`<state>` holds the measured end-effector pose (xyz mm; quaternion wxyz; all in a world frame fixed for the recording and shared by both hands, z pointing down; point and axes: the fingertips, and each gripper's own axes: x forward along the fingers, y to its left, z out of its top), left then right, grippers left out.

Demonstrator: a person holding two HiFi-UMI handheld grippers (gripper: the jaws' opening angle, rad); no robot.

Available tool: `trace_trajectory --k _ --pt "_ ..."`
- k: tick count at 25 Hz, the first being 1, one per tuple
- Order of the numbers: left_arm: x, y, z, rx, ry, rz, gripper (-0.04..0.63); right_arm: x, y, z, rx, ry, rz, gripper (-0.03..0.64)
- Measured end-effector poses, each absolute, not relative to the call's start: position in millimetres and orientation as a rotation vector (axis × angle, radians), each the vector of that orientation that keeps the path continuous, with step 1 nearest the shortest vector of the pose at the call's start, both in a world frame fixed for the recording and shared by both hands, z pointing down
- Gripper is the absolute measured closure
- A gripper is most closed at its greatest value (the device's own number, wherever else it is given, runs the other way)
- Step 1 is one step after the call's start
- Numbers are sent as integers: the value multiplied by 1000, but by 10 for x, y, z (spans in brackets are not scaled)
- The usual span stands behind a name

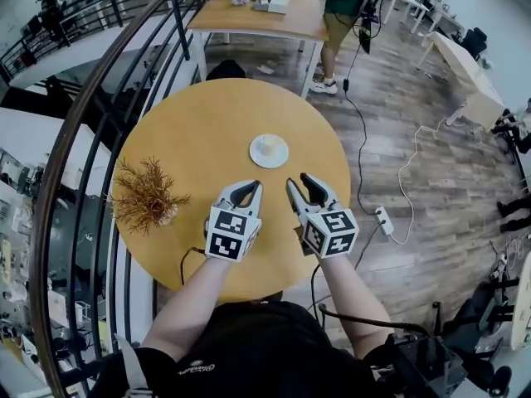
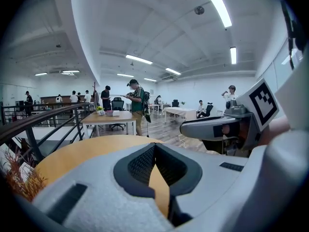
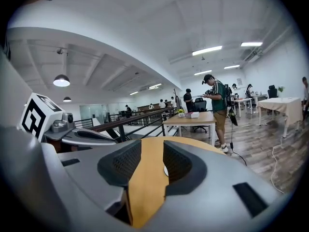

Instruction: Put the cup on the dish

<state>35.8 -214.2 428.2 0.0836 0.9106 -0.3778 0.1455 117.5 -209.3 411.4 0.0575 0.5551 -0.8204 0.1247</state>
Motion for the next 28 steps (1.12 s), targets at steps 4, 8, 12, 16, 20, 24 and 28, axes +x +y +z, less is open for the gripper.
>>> trace_trajectory --k 4,8,12,16,20,24,28 --pt "352 -2146 4015 2753 -1145 388 588 1105 -2037 3814 1690 -2520 297 483" --pt "322 -2165 3872 2769 -1154 357 588 1034 -1995 3635 1687 -2536 238 489" --pt "316 -2119 3788 2786 -1157 333 588 1006 -1918 3547 1695 -2551 209 506" --pt "328 -2100 3738 2798 -1156 315 588 1011 -1884 3505 1698 -2557 195 520" --pt "319 -2126 3708 2805 -1154 306 588 1002 -1896 3486 1696 -2563 190 520" --pt "306 -2126 3707 2789 -1138 283 589 984 -1893 3501 1692 -2562 193 520" --pt "305 -2114 3691 2793 -1138 284 588 955 -1878 3503 1685 -2563 196 520"
